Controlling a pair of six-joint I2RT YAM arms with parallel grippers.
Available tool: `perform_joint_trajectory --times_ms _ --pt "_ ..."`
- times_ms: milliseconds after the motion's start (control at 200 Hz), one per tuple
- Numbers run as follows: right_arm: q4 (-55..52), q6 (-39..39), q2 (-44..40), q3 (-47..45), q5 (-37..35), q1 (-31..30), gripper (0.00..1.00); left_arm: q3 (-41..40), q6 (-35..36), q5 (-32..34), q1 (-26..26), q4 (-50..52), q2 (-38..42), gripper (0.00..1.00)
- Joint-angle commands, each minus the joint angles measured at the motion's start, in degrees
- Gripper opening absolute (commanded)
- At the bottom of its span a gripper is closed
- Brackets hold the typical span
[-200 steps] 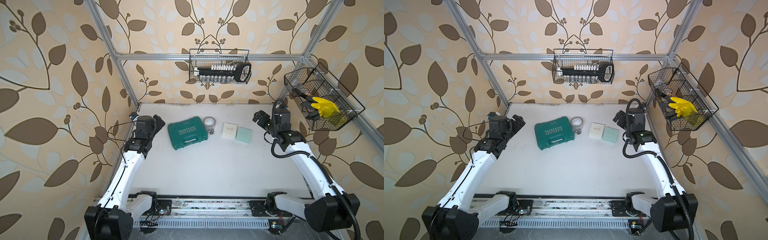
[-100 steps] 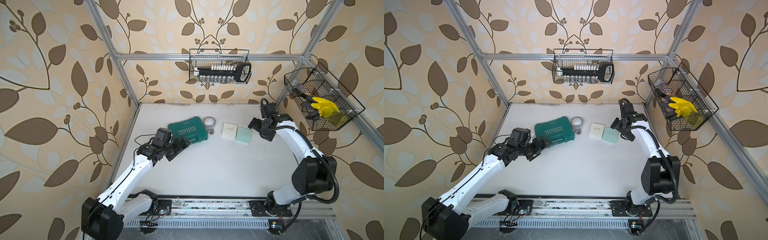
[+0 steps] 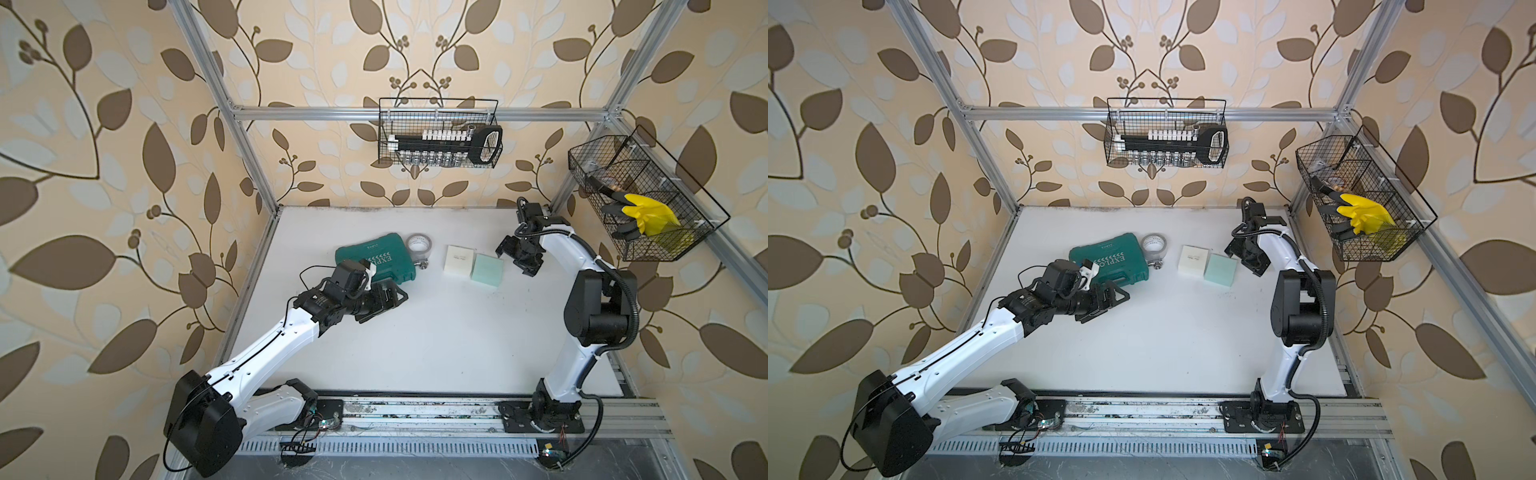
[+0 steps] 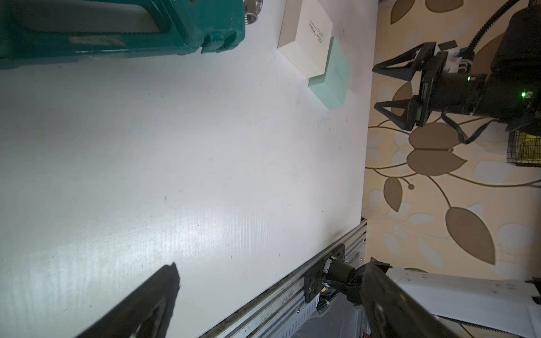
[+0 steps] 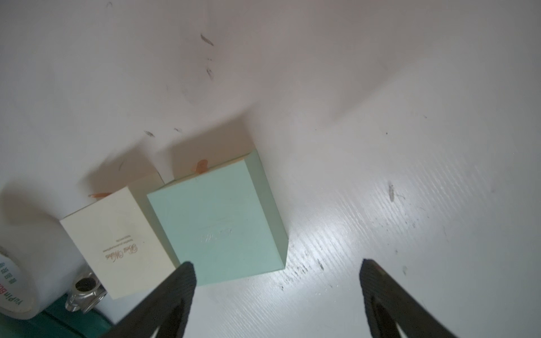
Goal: Take out the earrings from the drawer-style jewelry box
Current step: Move the jewelry box to the center of the board.
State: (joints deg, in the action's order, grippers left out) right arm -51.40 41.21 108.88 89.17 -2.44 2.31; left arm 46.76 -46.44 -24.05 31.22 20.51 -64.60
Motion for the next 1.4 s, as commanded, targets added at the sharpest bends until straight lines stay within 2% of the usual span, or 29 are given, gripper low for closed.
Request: perform_joint_trajectory --times_ms 0,420,645,805,1220,1395 --pt "3.38 -0.69 2.14 2.46 1.34 0.9 0.89 -0.53 2.05 -0.69 1.49 -6.6 -1.05 0.99" --pt "0.41 1.07 14.39 12.42 4.79 1.82 0.79 1.23 9.75 1.55 8.39 -14.97 -7.88 0.99" --pt "-0.97 3.81 16.66 14.52 5.7 1.76 0.76 -2.04 7.66 7.56 10.08 -23.54 -7.21 0.99" --pt "-2.7 5.15 17.56 14.91 6.05 1.74 0.72 -2.59 7.42 10.55 10.33 -24.92 -7.1 0.99" --pt "-3.67 6.82 17.29 12.92 6.54 1.23 0.71 -7.89 4.75 19.48 11.23 -31.21 -2.88 0.99" --pt "-4.21 7.8 17.95 12.66 7.53 0.52 0.69 -7.93 4.78 19.71 11.26 -30.24 -1.94 0.99"
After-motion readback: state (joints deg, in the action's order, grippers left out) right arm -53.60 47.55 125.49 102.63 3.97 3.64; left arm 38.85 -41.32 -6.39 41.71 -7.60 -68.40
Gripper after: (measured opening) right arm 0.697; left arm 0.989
